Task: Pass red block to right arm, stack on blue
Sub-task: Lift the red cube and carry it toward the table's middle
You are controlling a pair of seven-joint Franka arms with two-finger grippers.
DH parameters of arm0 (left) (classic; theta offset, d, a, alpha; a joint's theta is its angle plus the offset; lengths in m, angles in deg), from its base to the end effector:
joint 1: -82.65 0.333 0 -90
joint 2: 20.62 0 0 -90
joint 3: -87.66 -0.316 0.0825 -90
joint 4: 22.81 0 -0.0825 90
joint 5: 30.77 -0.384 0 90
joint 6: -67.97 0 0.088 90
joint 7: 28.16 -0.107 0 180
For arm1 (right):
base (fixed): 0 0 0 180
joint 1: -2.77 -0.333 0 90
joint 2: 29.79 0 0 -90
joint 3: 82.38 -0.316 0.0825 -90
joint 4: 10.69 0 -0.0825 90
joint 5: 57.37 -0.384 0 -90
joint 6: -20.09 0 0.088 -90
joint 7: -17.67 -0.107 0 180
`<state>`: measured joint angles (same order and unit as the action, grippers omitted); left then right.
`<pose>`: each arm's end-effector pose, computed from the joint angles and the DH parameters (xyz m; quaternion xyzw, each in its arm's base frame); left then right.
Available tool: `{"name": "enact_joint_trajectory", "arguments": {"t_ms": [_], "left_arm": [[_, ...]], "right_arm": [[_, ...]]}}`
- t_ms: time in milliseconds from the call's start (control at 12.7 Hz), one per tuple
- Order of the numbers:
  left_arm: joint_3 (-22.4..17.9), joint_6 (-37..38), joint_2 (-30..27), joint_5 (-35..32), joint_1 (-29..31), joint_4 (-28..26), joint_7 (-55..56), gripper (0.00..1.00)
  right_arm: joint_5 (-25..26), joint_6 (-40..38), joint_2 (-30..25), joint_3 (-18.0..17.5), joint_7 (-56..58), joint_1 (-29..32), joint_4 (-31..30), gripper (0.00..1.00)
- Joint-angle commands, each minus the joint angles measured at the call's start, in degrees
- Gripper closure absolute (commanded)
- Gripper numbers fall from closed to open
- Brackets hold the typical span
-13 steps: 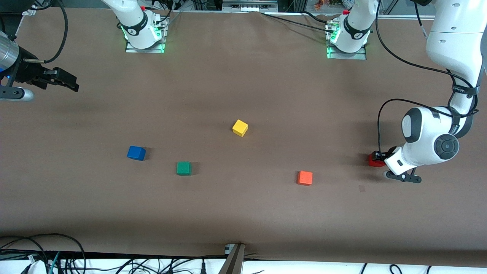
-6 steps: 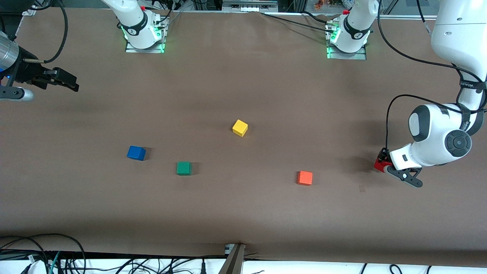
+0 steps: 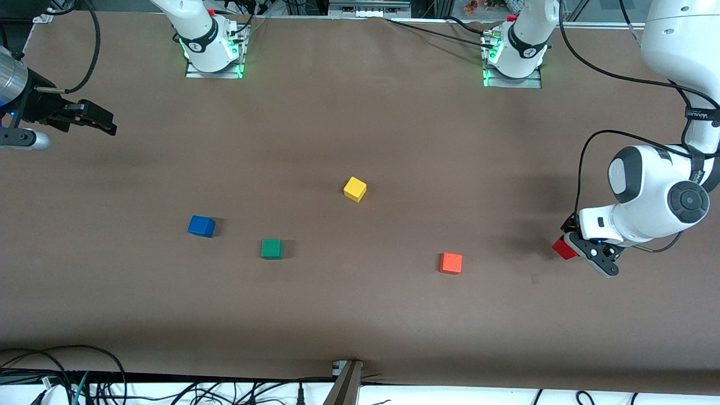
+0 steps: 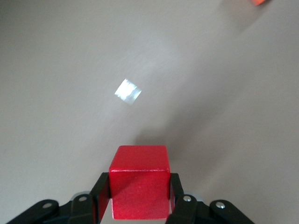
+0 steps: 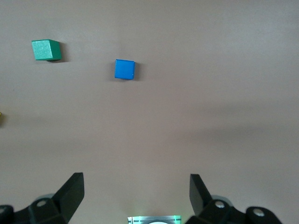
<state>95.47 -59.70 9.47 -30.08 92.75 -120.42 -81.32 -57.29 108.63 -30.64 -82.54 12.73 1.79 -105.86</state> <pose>0.6713 0.0359 0.2913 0.9078 -0.4176 0.0198 0.0335 0.5436 0.0107 0.5882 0.9982 -0.0331 -0.0503 0.0034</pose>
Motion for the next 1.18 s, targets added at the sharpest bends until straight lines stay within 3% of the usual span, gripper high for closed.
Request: {"name": "enact_joint_trajectory", "arguments": {"t_ms": [0, 316, 632, 1105], "left_arm": [[1.0, 2.7, -0.9, 8.9, 1.9, -0.2, -13.8, 1.00], [1.1, 10.3, -0.5, 20.6, 1.8, 2.7, -27.3, 1.00], [1.1, 19.6, 1.7, 37.0, 1.7, 4.6, -40.1, 1.00], [5.3, 27.2, 2.2, 56.2, 0.5, 4.8, -44.3, 1.00]], "right_arm": [[-0.5, -0.6, -0.4, -0.3, 0.0, 0.5, 0.0, 0.00], [-0.5, -0.6, -0.6, -0.6, -0.2, 0.4, 0.0, 0.00], [-0.5, -0.6, -0.5, -0.6, -0.2, 0.4, 0.0, 0.00], [-0.5, -0.6, -0.5, -0.5, -0.1, 0.4, 0.0, 0.00]]}}
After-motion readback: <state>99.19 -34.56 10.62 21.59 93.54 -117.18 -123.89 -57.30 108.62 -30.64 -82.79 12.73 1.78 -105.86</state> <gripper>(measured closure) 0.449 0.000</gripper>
